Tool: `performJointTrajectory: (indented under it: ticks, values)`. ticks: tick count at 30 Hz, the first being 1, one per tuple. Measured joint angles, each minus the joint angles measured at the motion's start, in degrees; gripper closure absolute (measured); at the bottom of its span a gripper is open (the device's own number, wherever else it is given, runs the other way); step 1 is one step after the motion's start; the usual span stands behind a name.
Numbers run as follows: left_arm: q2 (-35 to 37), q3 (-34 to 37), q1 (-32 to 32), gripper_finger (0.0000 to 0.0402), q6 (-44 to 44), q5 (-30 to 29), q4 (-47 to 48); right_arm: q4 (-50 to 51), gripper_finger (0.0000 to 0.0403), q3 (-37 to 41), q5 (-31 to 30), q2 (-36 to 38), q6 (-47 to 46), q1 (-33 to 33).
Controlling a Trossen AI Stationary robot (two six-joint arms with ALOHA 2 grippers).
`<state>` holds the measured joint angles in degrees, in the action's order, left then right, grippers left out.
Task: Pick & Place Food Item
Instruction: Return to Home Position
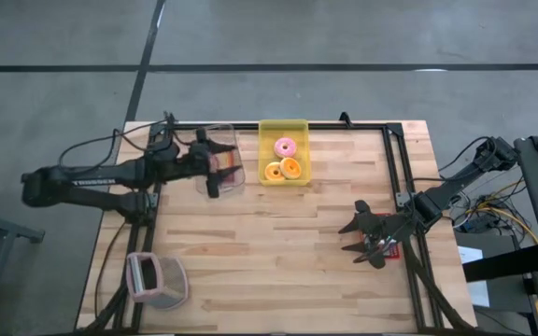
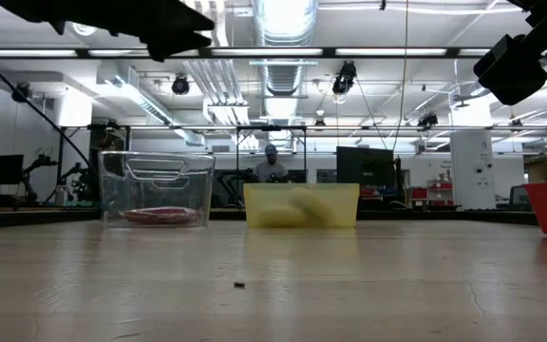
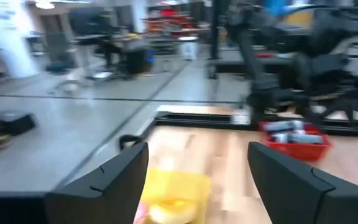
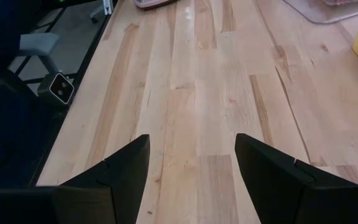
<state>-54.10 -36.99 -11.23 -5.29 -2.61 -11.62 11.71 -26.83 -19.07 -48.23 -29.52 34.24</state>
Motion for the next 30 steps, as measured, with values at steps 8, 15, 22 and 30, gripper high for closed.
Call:
performJointTrajectory:
  ticks: [8, 15, 22, 30]
  values:
    - [9.0, 7.8, 0.0, 0.0122, -4.7, 4.1, -2.1, 0.0, 0.017, 0.0, 0.0, 0.0, 0.0, 0.0]
    - [19.5, 22.8, -0.1, 0.0123, -5.6, 8.2, -19.7, 0.0, 0.017, 0.0, 0.0, 0.0, 0.0, 0.0]
    - [28.4, 34.6, -0.7, 0.0123, -9.1, 2.3, -29.1, 0.0, 0.017, 0.0, 0.0, 0.0, 0.0, 0.0]
    - [34.9, 36.7, -0.8, 0.0124, -8.8, 5.4, -25.4, 0.0, 0.017, 0.0, 0.0, 0.0, 0.0, 0.0]
